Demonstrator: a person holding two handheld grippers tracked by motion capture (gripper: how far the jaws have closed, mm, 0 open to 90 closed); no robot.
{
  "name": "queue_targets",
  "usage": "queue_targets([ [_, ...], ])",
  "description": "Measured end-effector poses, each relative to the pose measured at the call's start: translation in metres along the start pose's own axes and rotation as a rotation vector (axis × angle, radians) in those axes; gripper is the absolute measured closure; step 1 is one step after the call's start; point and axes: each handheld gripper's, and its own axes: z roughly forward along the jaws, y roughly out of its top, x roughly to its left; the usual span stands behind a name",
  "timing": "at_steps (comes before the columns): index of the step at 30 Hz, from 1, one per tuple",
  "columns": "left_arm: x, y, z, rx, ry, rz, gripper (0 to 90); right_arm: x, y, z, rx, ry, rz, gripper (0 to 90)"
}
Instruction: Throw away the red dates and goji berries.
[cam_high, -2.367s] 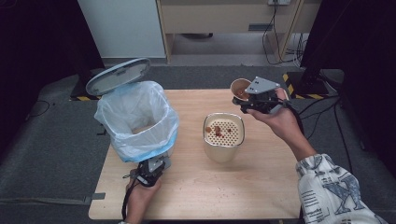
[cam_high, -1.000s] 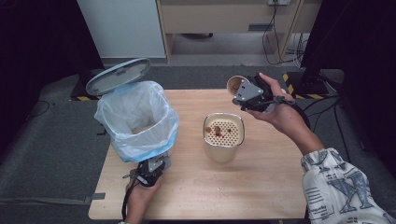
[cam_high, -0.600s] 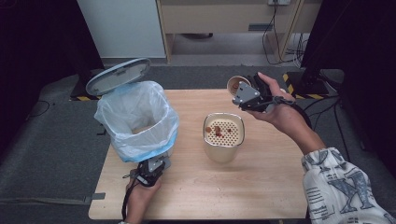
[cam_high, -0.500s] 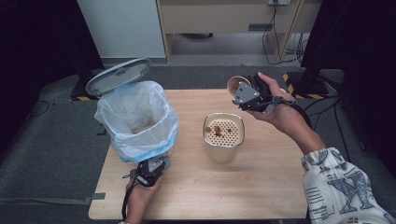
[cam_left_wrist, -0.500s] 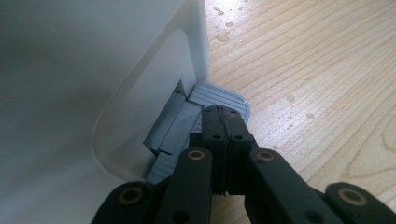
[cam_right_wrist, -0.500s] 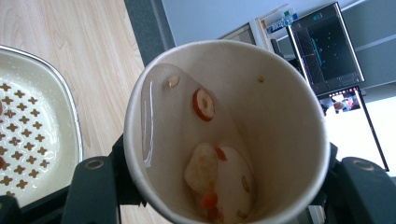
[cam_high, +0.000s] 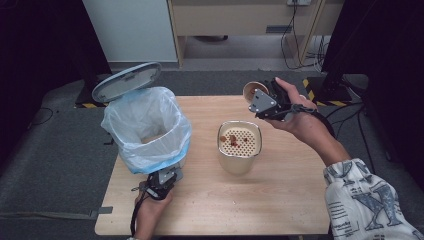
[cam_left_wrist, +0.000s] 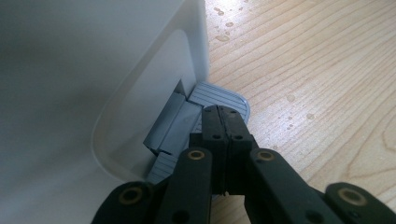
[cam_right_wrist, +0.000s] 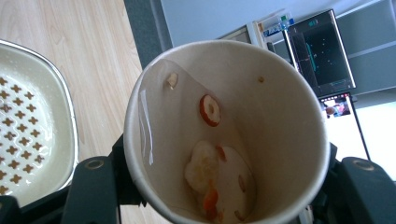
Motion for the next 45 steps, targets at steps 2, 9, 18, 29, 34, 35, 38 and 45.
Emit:
queue_targets([
  [2,-0.0001,0.0000,0.0000,0.000,0.001,0.001,88.7,-0.0002,0.0003,-0.0005,0.001,0.000,-0.007,35.7],
  [9,0.0001,0.0000,-0.0001,0.000,0.000,-0.002,88.8,0.0015,0.0011,-0.0009,0.008,-0.002,-0.026,35.7],
  [18,0.0001,0.0000,0.0000,0.000,0.000,-0.002,88.7,0.0022,0.0010,-0.0011,0.008,-0.001,-0.034,35.7],
  [29,0.0000,0.0000,-0.0001,0.000,0.004,0.000,88.7,0.0024,0.0016,-0.0014,0.007,0.000,-0.032,35.7],
  [34,-0.0001,0.0001,-0.0002,0.001,0.006,0.000,88.7,0.0010,0.0018,-0.0023,0.006,-0.001,-0.032,35.7],
  [35,-0.0001,0.0001,-0.0002,0.001,0.007,-0.001,88.7,0.0009,0.0019,-0.0024,0.005,-0.001,-0.031,35.7],
  [38,0.0014,0.0005,0.0002,0.001,-0.009,0.020,88.8,0.0000,0.0022,-0.0029,0.005,-0.002,-0.034,35.7],
  [45,0.0013,0.0005,0.0003,0.001,-0.009,0.020,88.7,-0.0043,0.0040,-0.0061,0.010,-0.020,-0.057,35.9],
])
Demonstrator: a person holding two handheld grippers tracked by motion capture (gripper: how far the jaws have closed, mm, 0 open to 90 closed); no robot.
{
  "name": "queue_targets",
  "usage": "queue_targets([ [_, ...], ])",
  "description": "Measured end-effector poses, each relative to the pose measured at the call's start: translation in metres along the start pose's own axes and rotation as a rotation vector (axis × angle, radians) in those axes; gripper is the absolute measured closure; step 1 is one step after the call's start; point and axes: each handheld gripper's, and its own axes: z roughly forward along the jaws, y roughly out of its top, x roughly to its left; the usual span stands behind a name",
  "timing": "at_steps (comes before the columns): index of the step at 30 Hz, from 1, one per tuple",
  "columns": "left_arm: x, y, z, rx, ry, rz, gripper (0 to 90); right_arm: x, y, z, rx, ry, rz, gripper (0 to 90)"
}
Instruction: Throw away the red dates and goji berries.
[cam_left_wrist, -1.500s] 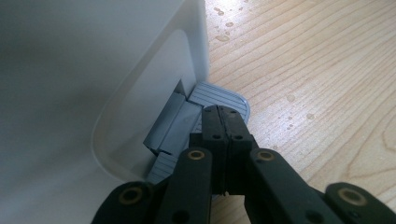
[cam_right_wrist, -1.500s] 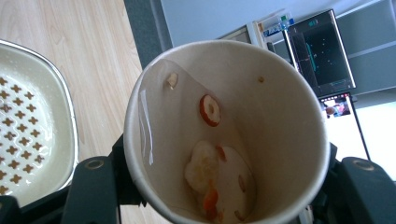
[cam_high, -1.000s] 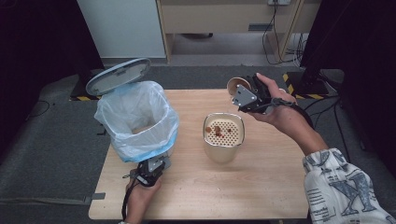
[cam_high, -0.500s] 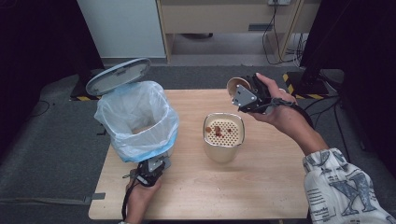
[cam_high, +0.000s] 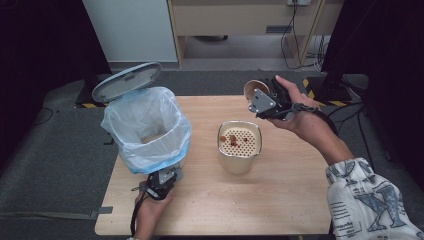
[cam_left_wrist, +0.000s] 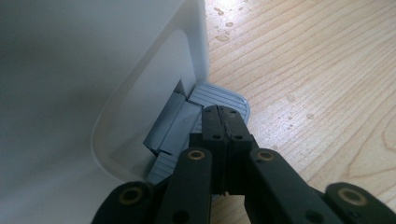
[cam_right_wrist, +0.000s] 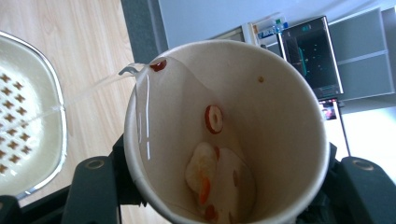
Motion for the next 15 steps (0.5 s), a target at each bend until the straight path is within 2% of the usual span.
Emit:
queue_targets([
  [2,0.0000,0.0000,0.0000,0.000,0.000,-0.001,88.7,-0.0001,0.0011,-0.0010,0.019,-0.017,-0.041,36.0],
  [6,-0.0002,0.0000,0.0001,-0.001,0.001,-0.001,88.7,0.0010,0.0038,-0.0021,0.033,-0.035,-0.091,36.2],
  [15,-0.0001,0.0001,0.0002,0.000,0.000,-0.001,88.7,0.0014,0.0050,-0.0020,0.055,-0.054,-0.150,36.3],
])
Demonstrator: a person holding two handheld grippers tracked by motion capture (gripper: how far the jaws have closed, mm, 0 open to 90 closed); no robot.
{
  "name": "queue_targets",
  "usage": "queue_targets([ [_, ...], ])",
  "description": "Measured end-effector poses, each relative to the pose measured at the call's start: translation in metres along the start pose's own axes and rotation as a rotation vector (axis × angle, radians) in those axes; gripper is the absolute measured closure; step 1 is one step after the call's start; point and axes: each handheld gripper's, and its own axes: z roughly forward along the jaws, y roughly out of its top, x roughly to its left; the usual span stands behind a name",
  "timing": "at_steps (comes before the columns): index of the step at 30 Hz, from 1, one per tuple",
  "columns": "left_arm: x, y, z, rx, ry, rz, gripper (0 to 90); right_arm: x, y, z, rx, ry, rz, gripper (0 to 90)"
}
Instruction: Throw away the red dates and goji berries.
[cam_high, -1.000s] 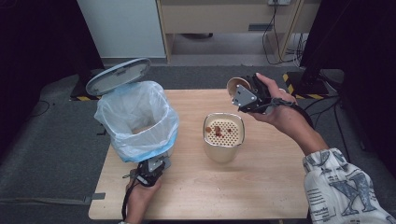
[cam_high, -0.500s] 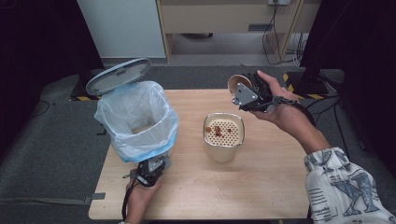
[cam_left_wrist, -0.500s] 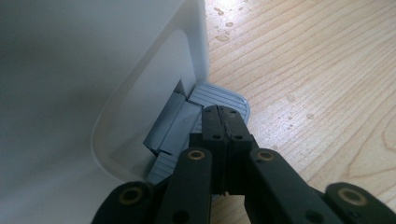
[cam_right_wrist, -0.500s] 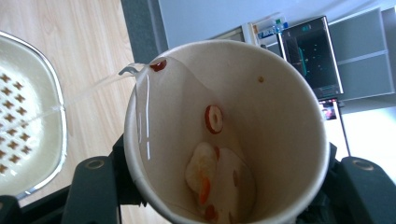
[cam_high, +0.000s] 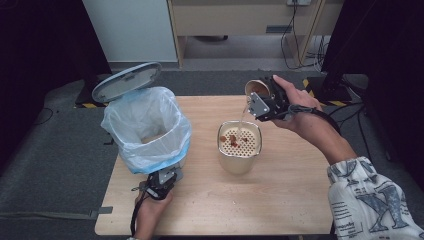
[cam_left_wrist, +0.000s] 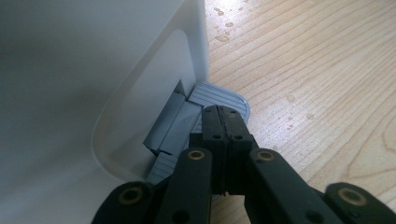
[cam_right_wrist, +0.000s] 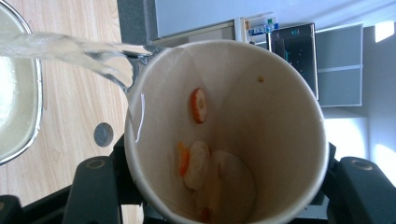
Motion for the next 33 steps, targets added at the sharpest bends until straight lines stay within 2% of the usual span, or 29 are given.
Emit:
queue_targets([
  [3,0.0000,0.0000,0.0000,0.000,0.000,0.000,88.7,-0.0007,0.0003,-0.0004,0.001,-0.004,-0.012,36.3],
  [25,0.0000,0.0001,0.0002,-0.001,-0.001,-0.004,88.7,-0.0037,-0.0029,-0.0011,-0.001,-0.004,0.008,36.3],
  [33,-0.0001,0.0001,0.0002,-0.002,-0.001,-0.005,88.7,-0.0026,-0.0021,-0.0009,-0.001,0.002,0.001,36.2],
])
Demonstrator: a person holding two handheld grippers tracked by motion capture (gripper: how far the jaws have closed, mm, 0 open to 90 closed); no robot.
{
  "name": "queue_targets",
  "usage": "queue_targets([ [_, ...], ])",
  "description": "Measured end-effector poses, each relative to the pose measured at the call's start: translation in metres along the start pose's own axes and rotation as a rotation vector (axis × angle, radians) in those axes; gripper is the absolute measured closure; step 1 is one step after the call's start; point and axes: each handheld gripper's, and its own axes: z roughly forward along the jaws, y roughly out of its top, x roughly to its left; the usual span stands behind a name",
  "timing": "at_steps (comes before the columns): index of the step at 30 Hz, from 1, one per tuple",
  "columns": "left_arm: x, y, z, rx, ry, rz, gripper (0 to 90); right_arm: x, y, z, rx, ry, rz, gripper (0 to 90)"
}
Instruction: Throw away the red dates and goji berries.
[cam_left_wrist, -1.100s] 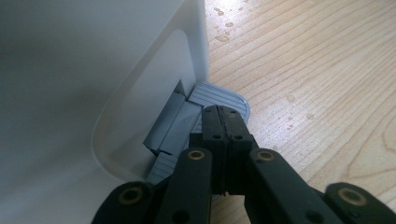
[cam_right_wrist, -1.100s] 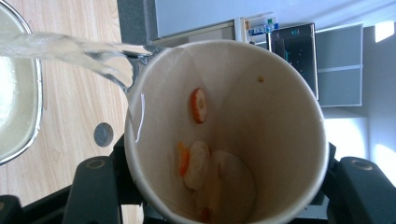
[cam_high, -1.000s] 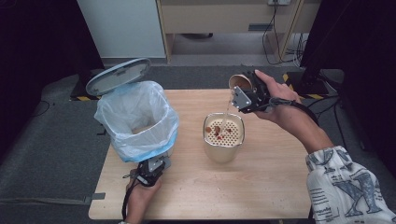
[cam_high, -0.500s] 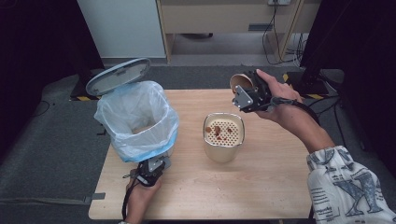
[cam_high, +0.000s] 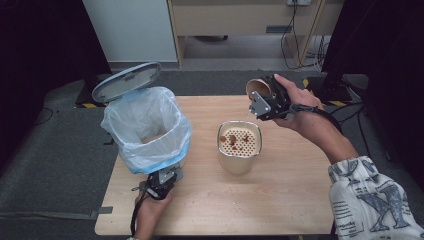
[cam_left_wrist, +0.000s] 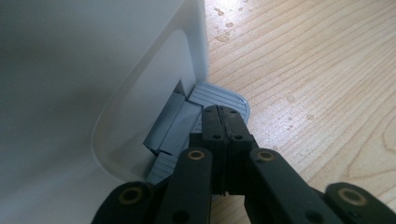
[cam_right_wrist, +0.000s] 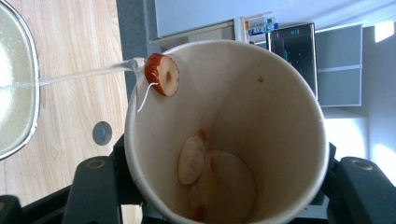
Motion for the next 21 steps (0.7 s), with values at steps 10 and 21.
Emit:
queue_targets([
  [10,-0.0001,0.0001,0.0000,0.000,0.001,0.001,88.7,-0.0013,0.0027,-0.0001,0.016,-0.022,-0.044,36.3],
  [21,0.0005,0.0003,0.0000,0.002,-0.001,0.008,88.7,0.0044,0.0084,0.0008,0.058,-0.056,-0.164,36.4],
])
